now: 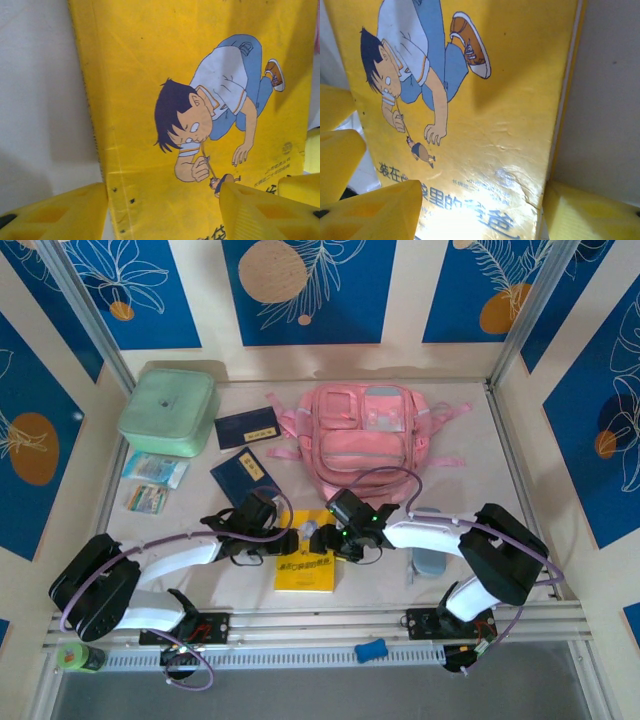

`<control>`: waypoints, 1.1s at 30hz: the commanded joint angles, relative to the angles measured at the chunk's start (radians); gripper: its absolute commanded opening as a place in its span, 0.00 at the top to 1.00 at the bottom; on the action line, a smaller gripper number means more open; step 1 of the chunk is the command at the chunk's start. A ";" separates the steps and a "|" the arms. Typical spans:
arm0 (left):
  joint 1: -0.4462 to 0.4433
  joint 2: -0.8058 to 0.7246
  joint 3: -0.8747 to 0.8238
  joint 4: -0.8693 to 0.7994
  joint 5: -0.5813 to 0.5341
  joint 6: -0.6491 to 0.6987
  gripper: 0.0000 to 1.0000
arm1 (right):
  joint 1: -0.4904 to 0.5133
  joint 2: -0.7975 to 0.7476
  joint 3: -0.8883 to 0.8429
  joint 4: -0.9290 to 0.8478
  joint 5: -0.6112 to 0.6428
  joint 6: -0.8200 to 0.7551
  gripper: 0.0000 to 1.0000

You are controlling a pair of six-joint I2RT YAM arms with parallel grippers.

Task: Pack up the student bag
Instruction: Pick up the book from the bottom-center of the table.

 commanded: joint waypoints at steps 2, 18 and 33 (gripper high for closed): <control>-0.011 -0.014 -0.003 -0.023 0.004 -0.009 0.40 | 0.001 0.002 0.032 0.025 -0.057 -0.003 0.36; -0.013 -0.013 0.006 -0.056 -0.037 -0.007 0.41 | -0.011 -0.112 0.031 -0.012 -0.091 0.002 0.36; -0.017 -0.049 -0.009 -0.049 -0.031 -0.031 0.41 | -0.052 -0.151 -0.064 0.130 -0.182 0.097 0.45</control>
